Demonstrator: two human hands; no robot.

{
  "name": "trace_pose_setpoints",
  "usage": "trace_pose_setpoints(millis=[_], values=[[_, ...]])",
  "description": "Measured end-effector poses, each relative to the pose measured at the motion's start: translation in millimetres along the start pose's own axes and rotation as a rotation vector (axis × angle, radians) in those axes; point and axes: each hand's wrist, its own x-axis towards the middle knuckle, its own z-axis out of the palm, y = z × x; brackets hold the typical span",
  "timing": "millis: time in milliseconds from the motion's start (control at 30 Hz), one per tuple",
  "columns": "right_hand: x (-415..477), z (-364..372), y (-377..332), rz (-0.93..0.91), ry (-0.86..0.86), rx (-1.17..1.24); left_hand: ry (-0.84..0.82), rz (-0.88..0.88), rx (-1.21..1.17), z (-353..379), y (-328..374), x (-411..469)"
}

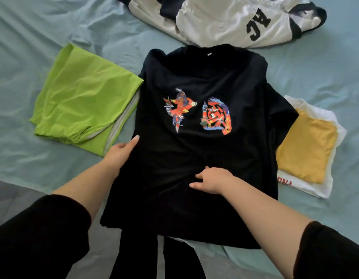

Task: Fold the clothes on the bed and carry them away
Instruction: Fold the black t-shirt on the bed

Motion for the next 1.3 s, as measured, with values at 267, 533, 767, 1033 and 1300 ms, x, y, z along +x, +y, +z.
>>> trace_pose_setpoints(millis=[267,533,767,1033,1300], values=[[13,-68,-54,-0.126,0.411,1.533,0.091,0.383,-0.094,57,68,-12],[49,-122,-58,-0.027,0.620,1.141,-0.395,0.180,-0.140,80,57,-40],[56,-116,-35,-0.099,0.598,1.476,-0.228,-0.052,-0.154,60,70,30],[64,-113,-15,0.052,0.451,1.812,-0.137,0.370,-0.048,79,132,43],[60,-84,-27,0.011,0.642,1.178,-0.132,0.589,-0.097,32,178,12]])
